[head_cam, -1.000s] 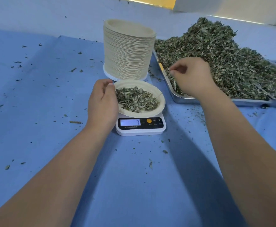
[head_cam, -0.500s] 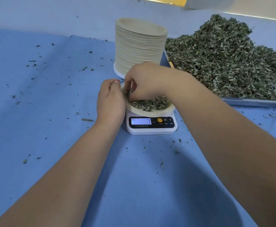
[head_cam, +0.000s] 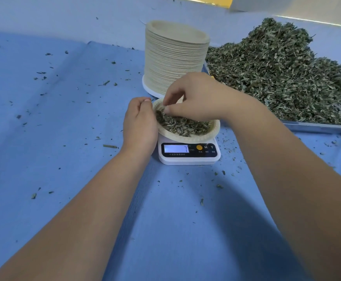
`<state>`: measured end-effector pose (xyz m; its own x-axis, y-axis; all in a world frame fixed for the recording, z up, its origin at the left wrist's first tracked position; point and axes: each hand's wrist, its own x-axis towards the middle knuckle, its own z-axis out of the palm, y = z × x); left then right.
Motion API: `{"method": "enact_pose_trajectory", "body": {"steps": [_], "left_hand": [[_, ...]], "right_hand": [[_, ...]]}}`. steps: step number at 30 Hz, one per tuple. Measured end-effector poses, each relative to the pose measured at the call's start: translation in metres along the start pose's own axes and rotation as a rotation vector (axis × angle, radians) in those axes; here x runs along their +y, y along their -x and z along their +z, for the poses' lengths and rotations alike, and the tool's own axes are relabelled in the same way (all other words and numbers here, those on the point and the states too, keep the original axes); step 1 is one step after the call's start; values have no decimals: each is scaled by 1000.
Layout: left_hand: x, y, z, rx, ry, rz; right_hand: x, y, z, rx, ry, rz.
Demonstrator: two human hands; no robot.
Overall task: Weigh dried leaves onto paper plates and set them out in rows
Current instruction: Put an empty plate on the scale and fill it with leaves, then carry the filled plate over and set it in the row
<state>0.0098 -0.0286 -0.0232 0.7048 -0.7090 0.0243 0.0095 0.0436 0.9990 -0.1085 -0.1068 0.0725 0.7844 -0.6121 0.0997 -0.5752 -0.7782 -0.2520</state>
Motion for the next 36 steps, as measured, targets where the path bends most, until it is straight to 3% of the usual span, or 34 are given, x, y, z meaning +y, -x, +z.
{"method": "enact_pose_trajectory", "body": {"steps": [5,11,14,17,20,25,28,32,36], "left_hand": [[2,1,0,-55,-13,-36],[7,5,6,-92,67,-85],[14,1,3,-32,178,-164],[26,0,-8,119,237,-221],[41,-3,-36,265,235,-131],[63,-21,-119,440,216,-60],[60,-34,-181,537,214,-51],[49,-54,-269,630,231,-95],[33,-68,-348,711,122,-139]], "right_hand": [[50,63,19,359,-111,303],[62,79,41,450,-342,399],[49,76,44,472,-601,437],[30,70,44,453,-698,358],[1,56,44,387,-706,218],[-58,19,56,103,-639,-3],[-104,-15,72,-21,-473,-144],[-178,-66,103,65,-403,-257],[-244,-114,143,14,-502,-275]]}}
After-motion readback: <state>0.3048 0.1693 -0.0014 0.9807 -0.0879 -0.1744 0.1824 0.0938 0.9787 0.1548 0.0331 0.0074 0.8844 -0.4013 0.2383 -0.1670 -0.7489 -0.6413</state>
